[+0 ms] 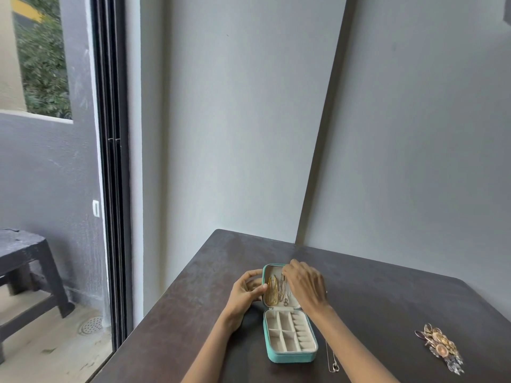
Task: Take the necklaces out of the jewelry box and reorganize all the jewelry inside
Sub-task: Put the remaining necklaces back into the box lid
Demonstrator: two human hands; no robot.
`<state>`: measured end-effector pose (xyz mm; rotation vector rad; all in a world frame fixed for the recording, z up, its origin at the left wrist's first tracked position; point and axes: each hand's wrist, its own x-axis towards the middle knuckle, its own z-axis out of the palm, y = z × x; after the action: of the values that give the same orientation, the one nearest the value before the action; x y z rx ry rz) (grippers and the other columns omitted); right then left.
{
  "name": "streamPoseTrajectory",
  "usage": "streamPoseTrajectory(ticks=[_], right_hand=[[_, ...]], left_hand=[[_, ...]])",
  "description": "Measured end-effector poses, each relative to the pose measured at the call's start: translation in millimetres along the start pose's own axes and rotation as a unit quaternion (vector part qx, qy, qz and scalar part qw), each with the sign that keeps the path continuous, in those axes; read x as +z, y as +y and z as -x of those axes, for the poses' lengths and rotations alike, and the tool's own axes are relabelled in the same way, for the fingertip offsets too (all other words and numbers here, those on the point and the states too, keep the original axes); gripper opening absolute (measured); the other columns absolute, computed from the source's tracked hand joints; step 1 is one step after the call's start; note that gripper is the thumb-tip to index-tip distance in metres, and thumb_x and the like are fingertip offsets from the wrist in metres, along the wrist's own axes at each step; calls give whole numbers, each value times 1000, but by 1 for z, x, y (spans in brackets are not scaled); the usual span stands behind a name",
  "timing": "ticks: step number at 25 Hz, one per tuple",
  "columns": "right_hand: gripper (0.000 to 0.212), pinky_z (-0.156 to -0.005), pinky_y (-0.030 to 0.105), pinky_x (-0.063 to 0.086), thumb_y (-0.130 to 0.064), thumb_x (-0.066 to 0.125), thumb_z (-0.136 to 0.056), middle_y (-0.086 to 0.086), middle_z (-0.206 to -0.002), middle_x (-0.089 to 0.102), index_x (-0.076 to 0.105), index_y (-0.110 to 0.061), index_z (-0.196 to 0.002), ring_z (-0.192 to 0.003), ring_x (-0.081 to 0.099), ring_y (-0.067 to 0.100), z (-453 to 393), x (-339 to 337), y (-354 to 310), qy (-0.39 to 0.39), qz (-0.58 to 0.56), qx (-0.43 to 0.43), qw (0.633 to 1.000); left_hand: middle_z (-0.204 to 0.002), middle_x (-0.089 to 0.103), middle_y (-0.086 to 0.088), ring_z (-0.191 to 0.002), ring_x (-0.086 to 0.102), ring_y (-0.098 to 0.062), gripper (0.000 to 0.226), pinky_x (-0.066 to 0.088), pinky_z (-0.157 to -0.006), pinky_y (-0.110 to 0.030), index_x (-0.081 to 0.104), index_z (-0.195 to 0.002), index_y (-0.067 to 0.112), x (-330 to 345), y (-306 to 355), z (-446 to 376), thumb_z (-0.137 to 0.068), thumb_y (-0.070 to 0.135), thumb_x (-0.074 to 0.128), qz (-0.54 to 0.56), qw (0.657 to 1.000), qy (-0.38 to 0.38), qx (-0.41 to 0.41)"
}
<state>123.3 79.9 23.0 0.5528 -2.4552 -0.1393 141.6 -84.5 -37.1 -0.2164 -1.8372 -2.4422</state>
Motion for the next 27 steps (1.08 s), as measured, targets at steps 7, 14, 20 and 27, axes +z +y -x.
streamPoseTrajectory(ticks=[7,14,20,27], right_hand=[[34,-36,26,36,-3,82,-51,-3,-68,49,54,-22,-59,-47,45,14,-2,5,10,62,73,-74,993],[36,-41,24,41,-38,86,-58,-5,-68,52,56,-22,-68,-53,51,12,-3,3,14,78,53,-64,994],[26,-47,26,42,-33,84,-63,-6,-69,54,60,-23,-68,-56,52,14,-3,4,14,94,47,-64,992],[25,-48,26,41,-30,80,-66,-5,-68,52,56,-22,-68,-58,52,14,-2,6,12,108,28,-44,993]], left_hand=[[-89,72,-5,-76,65,-9,34,50,-63,-18,60,-111,11,0,-2,0,-80,3,70,-14,1000,-18,5],[-94,72,-8,-82,65,-12,33,51,-66,-20,60,-112,10,0,-4,0,-81,2,69,-10,1000,-14,10],[-93,72,-7,-80,66,-11,32,52,-66,-20,61,-110,13,2,-1,2,-81,1,68,-5,1000,-9,14],[-96,72,-8,-83,68,-11,34,53,-65,-21,61,-112,11,2,0,2,-80,2,69,3,1000,-11,11]])
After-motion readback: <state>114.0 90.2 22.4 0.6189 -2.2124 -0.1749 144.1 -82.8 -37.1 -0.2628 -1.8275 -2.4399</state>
